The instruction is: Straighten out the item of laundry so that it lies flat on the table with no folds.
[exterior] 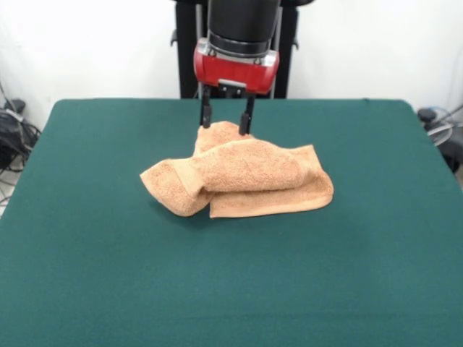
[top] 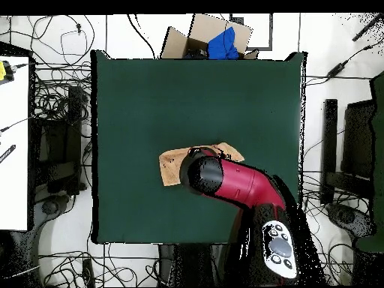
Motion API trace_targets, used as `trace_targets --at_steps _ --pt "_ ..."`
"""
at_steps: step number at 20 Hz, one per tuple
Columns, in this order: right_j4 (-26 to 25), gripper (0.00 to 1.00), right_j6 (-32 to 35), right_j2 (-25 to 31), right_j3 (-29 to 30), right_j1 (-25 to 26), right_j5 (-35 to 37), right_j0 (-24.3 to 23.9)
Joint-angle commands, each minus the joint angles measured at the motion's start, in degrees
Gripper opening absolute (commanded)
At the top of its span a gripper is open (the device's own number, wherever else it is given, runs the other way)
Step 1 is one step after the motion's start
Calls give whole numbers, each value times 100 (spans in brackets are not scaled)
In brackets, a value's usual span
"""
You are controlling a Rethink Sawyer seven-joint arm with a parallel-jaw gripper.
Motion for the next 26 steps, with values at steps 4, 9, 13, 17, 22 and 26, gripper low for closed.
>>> trace_targets --at_steps 4,9,13,17,22,26 --pt "241 100 679 736 37 103 318 -311" --pt "273 100 782 827 72 176 255 -349" --pt "273 100 879 856 149 209 93 -322" --pt "245 100 945 894 219 268 -88 -315" --pt "185 100 942 912 301 303 -192 -319" --pt "135 100 877 988 374 332 -246 -377"
